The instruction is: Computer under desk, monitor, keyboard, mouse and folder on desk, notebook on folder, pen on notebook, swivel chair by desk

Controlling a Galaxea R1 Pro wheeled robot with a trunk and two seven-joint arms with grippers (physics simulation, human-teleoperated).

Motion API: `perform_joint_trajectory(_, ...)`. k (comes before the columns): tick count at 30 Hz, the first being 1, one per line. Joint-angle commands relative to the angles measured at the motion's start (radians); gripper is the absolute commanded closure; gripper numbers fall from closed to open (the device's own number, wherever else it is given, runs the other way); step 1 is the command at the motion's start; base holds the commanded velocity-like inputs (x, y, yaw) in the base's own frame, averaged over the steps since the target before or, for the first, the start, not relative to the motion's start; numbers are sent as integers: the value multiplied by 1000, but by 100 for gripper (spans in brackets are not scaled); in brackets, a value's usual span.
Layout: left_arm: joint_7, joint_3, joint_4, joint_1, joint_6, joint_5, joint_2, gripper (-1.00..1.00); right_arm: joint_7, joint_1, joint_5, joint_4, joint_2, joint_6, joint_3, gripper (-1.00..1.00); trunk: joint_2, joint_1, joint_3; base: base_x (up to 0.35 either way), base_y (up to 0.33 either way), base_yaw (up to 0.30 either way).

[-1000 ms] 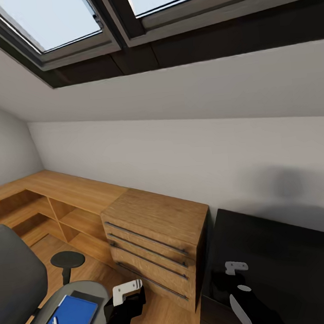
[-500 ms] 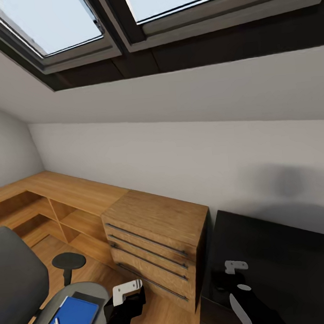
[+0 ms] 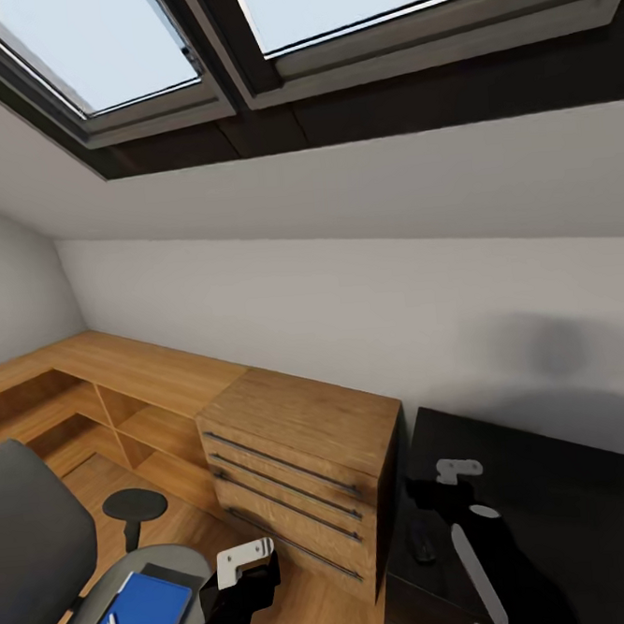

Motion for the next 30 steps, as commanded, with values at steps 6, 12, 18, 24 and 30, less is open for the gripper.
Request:
perform_joint_trajectory(6,7,-1,-2,0,3,8,0,-100,-9,31,-12,-74,1,57,1,-100,13,-7,5,0,0,0)
perform_joint_trajectory(12,7,-1,-2,0,3,7,0,-100,-9,33,-13,-82,2,62,2,-100,13,-7,5,0,0,0)
perform_joint_trajectory(18,7,-1,-2,0,3,7,0,-100,-9,35,-14,-84,3,64,3,-100,13,-7,5,0,0,0)
perform_joint_trajectory(24,5,-1,5,0,4,7,10,-100,-7,35,-14,-83,4,63,2,-100,13,-7,5,-44,25,-9)
perform_joint_trajectory(30,5,-1,6,0,3,7,14,-100,-7,35,-14,-80,4,62,2,-100,13,-7,8,-265,182,-227)
